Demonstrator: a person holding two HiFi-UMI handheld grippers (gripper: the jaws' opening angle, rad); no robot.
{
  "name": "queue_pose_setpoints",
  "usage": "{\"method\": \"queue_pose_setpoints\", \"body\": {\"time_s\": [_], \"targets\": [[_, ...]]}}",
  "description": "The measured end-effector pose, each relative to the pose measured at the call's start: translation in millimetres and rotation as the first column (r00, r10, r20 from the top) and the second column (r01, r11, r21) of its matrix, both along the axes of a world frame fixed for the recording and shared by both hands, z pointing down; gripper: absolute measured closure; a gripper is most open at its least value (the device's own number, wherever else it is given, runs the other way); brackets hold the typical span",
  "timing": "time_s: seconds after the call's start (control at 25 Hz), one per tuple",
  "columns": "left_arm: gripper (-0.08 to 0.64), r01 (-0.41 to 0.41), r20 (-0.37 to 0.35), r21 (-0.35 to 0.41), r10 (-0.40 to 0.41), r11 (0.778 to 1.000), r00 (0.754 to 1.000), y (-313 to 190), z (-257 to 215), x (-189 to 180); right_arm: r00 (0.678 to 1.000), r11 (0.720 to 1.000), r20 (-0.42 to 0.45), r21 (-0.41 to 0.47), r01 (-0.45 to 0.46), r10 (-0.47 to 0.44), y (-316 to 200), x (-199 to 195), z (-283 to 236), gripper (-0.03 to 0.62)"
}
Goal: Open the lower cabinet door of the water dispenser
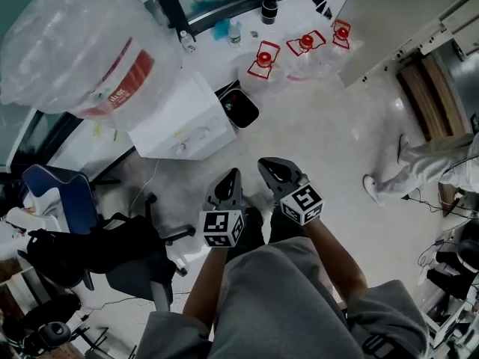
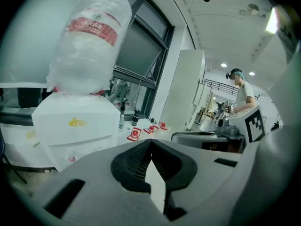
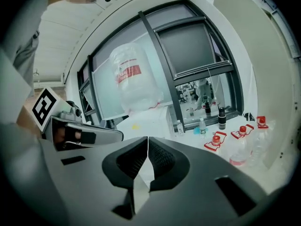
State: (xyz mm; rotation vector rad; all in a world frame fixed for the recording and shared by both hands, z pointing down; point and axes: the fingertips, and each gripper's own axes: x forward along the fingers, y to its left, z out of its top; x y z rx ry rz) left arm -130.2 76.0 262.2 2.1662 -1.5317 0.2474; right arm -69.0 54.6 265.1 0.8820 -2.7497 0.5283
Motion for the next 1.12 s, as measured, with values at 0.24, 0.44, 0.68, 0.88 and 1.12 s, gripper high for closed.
{"method": "queue_pose_setpoints", "body": {"time_s": [0.24,0.44,0.68,0.88,1.12], "targets": [[0.549,-0.013,-0.011,-0.017,0.013,1.0,1.0,-21,25,7,0.999,1.0,-0.029,0.001,-0.013,0.013,-21,4,24,0.581],[0.549,0.016,0.001,-0.05,-0.016,0.999,1.0,-48,49,10,0.999,0.999,-0.045,-0.031,0.018,-0.02,-43,8,52,0.581],[0.549,0.044,0.019,-0.115,-0.042,0.992,0.999,-82,74,18,0.992,0.994,-0.082,-0.056,0.095,-0.099,-82,15,76,0.581],[0.549,0.091,0.032,-0.178,-0.087,0.98,0.996,-112,109,24,0.987,0.989,-0.074,-0.049,0.142,-0.145,-126,21,108,0.581],[0.549,0.118,0.078,-0.221,-0.104,0.968,0.992,-144,151,25,0.976,0.976,-0.07,-0.073,0.203,-0.208,-162,22,153,0.581]]}}
